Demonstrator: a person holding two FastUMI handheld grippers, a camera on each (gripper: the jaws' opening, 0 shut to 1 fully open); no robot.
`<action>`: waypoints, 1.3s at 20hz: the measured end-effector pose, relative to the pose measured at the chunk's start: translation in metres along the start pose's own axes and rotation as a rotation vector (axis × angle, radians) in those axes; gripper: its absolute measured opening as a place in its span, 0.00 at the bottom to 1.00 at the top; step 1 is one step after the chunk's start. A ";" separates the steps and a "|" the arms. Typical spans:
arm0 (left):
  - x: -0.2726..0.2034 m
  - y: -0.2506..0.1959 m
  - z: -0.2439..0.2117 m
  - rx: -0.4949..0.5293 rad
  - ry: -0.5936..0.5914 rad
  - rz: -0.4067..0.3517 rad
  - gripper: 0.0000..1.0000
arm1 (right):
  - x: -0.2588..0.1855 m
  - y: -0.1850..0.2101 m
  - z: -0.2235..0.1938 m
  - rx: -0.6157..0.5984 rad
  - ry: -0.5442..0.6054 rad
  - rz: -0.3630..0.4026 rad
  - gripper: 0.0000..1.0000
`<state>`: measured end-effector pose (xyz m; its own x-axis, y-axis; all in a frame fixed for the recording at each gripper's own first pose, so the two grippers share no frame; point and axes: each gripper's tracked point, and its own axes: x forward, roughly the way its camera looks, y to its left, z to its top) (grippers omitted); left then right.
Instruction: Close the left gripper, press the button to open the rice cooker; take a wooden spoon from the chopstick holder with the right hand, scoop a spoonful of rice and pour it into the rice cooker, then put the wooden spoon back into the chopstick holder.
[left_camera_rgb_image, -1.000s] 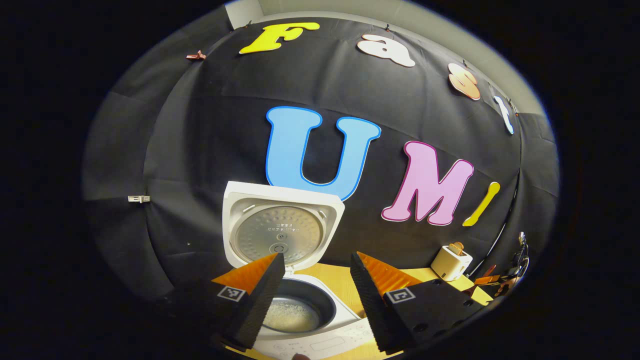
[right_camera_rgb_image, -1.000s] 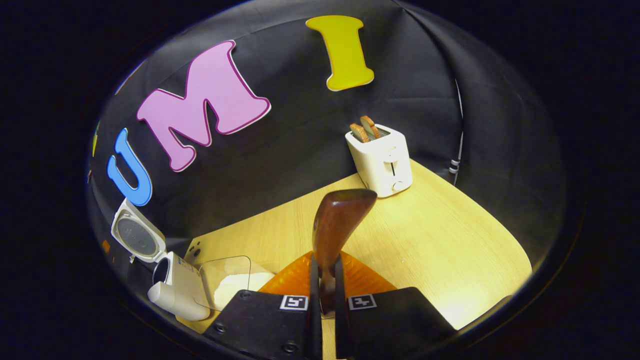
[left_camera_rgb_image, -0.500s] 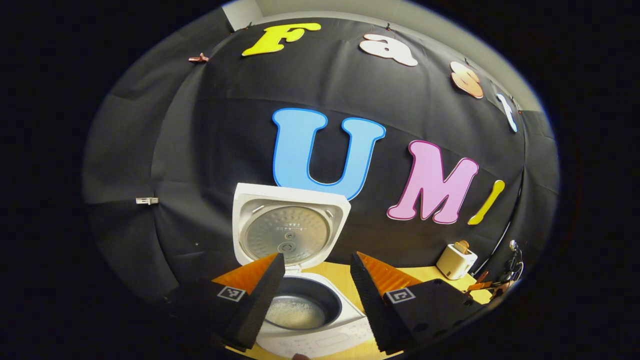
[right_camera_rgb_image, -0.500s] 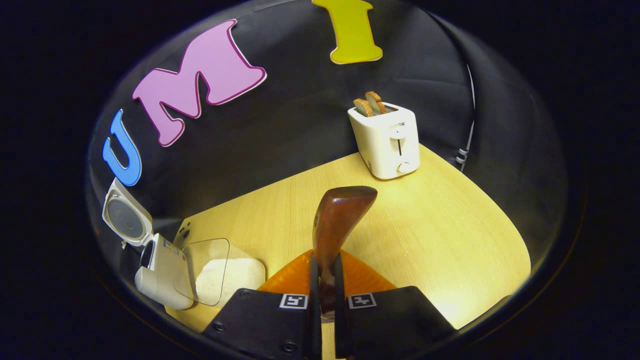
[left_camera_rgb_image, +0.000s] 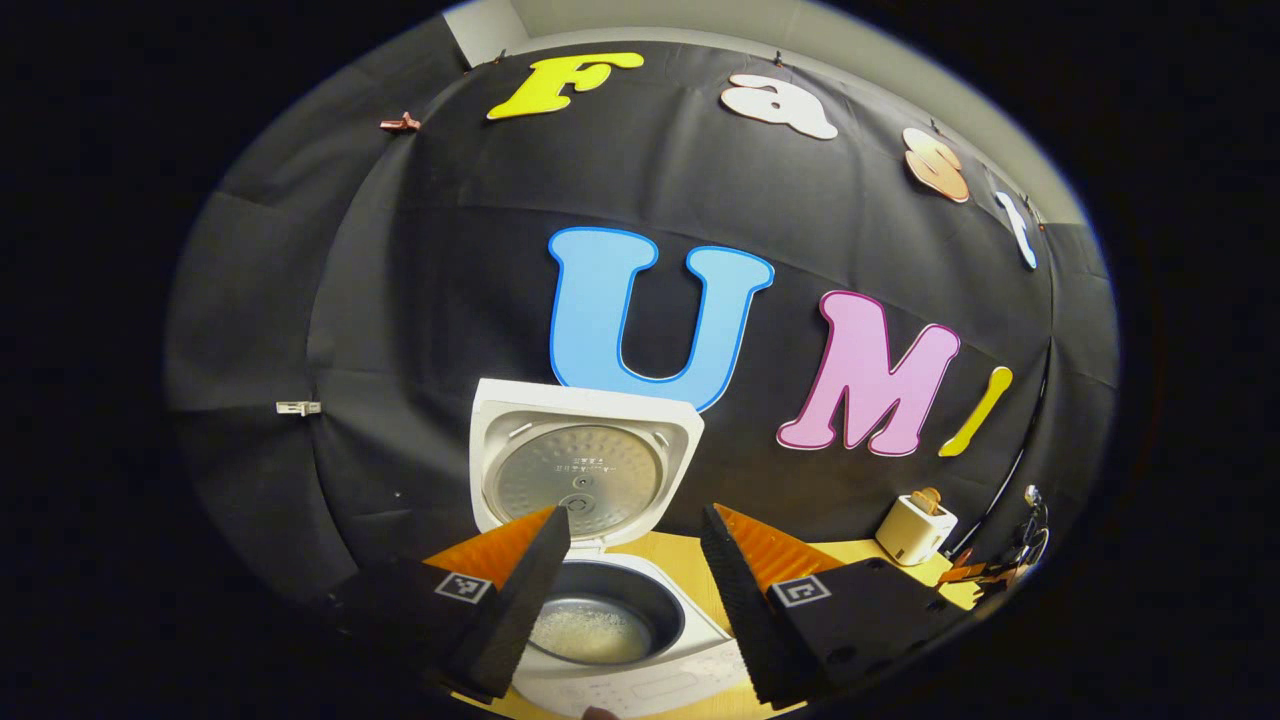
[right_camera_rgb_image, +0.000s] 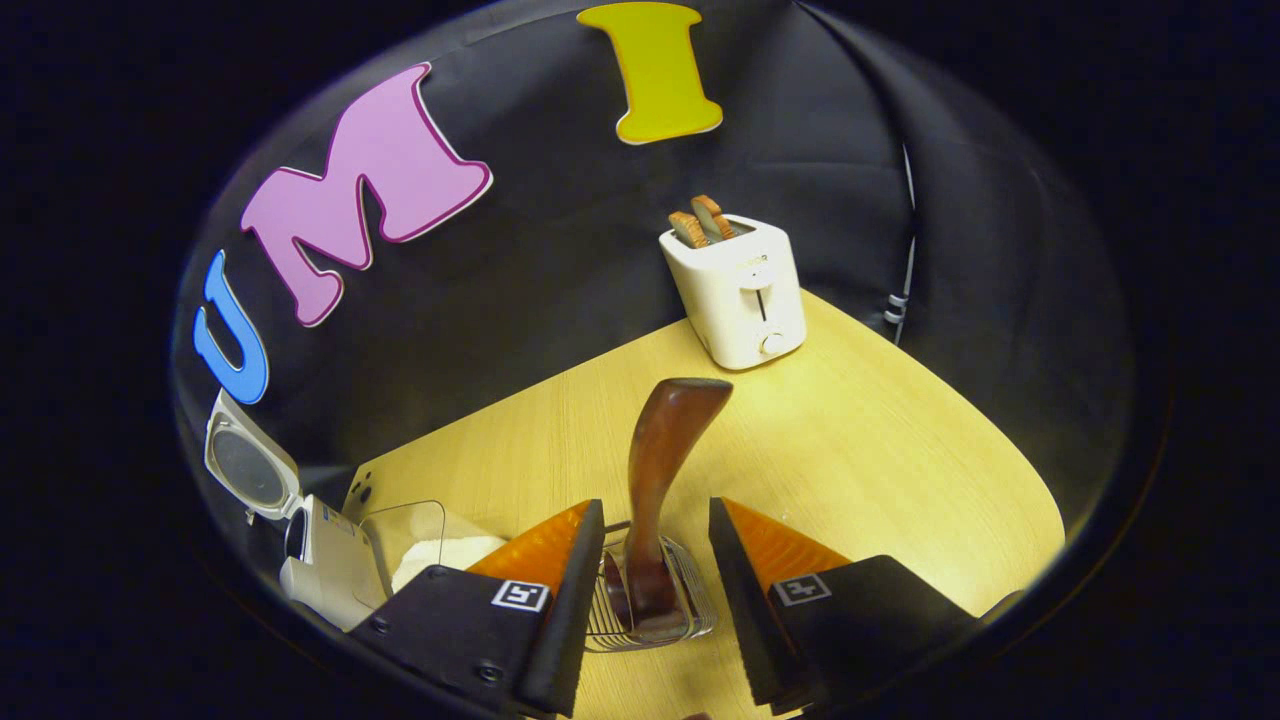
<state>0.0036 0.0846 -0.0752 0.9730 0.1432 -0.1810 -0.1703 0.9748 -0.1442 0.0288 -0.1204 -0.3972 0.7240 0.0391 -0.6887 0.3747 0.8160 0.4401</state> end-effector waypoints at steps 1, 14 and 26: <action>0.002 0.000 0.001 -0.006 -0.004 -0.002 0.86 | -0.007 -0.001 0.003 0.018 -0.014 -0.002 0.66; 0.105 0.032 0.107 0.178 -0.177 0.159 0.86 | -0.102 -0.040 0.001 -0.020 -0.079 -0.110 0.98; 0.206 0.047 0.089 0.255 -0.035 0.232 0.86 | -0.126 -0.057 0.005 -0.002 -0.118 -0.162 0.98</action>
<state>0.2095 0.1751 -0.0324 0.9184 0.3677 -0.1463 -0.3477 0.9262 0.1457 -0.0808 -0.1744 -0.3323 0.7173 -0.1610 -0.6779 0.4910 0.8071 0.3278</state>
